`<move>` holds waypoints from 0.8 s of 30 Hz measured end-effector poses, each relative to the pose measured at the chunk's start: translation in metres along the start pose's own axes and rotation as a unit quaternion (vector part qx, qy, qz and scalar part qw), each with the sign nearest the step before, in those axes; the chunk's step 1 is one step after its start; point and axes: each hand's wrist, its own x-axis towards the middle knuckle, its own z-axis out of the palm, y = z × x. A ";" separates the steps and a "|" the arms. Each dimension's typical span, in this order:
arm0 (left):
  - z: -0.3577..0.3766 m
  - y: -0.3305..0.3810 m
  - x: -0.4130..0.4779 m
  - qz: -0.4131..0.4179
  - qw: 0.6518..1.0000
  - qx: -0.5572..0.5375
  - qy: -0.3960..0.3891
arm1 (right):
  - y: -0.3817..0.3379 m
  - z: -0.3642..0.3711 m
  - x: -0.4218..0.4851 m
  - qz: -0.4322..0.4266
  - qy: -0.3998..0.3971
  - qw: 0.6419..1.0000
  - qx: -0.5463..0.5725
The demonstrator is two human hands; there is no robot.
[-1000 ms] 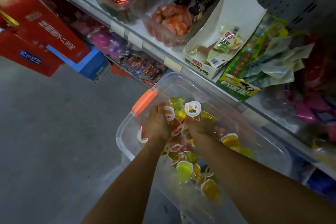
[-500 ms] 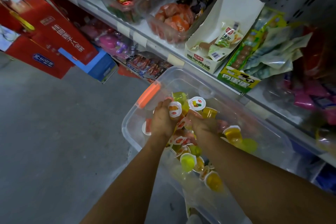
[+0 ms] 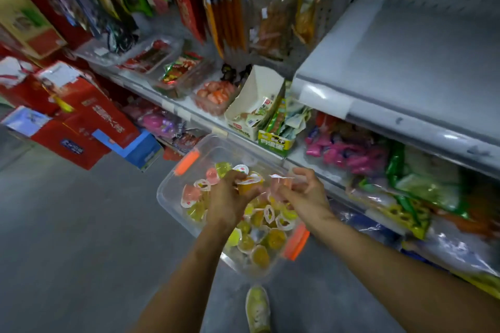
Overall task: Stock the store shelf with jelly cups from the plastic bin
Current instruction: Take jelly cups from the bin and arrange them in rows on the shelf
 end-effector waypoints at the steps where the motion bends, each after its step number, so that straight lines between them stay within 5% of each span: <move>1: 0.003 0.016 -0.016 0.012 1.000 -0.019 0.001 | -0.008 -0.021 -0.015 -0.029 -0.002 1.000 -0.006; 13: 0.055 0.240 -0.193 0.208 0.972 -0.112 0.002 | -0.100 -0.270 -0.178 -0.267 0.045 0.962 -0.035; 24: 0.038 0.414 -0.260 0.359 0.928 -0.096 0.040 | -0.207 -0.394 -0.250 -0.409 0.139 0.902 0.006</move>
